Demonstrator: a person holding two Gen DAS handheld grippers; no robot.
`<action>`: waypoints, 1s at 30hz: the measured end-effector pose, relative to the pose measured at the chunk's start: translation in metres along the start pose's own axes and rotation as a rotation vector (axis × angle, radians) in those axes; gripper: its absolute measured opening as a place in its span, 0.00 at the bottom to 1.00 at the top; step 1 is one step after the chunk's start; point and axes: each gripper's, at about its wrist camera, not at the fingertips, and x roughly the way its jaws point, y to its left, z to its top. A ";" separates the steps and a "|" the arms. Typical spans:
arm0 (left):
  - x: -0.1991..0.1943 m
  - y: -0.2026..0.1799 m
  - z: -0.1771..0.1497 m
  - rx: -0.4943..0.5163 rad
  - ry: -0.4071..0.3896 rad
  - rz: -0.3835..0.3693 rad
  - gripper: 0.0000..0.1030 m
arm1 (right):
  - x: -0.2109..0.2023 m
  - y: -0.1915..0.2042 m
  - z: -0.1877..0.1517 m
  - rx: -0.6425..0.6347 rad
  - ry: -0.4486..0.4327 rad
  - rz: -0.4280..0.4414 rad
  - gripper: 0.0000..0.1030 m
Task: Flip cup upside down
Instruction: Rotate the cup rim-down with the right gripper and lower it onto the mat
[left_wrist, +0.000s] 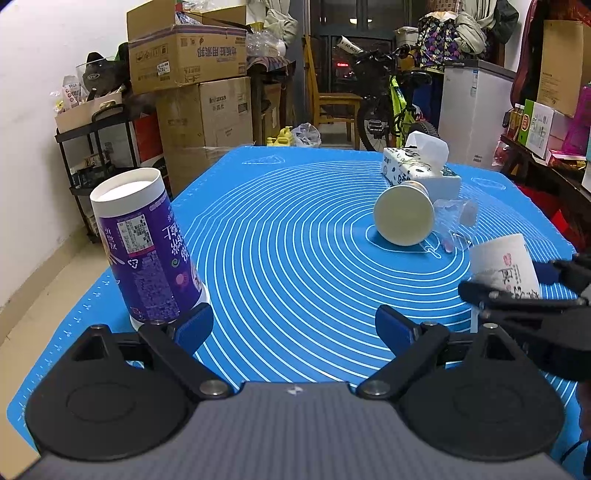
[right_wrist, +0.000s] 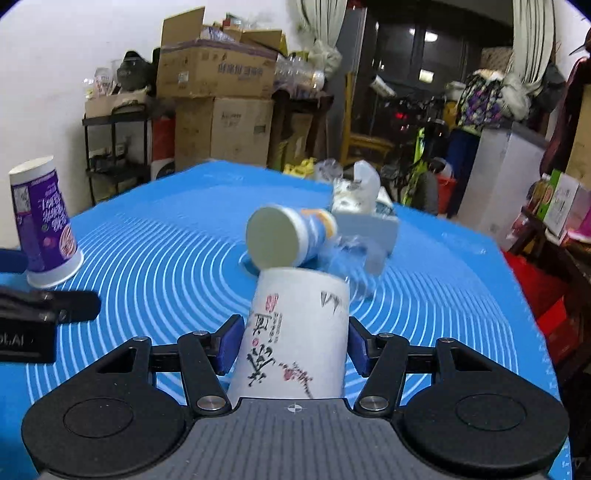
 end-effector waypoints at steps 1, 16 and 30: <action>0.000 0.000 0.000 0.001 0.000 -0.001 0.91 | 0.001 0.001 -0.001 -0.005 0.014 0.001 0.60; -0.009 -0.006 -0.002 0.020 0.006 -0.027 0.91 | -0.017 0.000 -0.034 0.015 0.107 0.021 0.69; -0.040 -0.021 -0.005 0.049 0.011 -0.085 0.91 | -0.079 -0.017 -0.038 0.116 0.055 0.041 0.88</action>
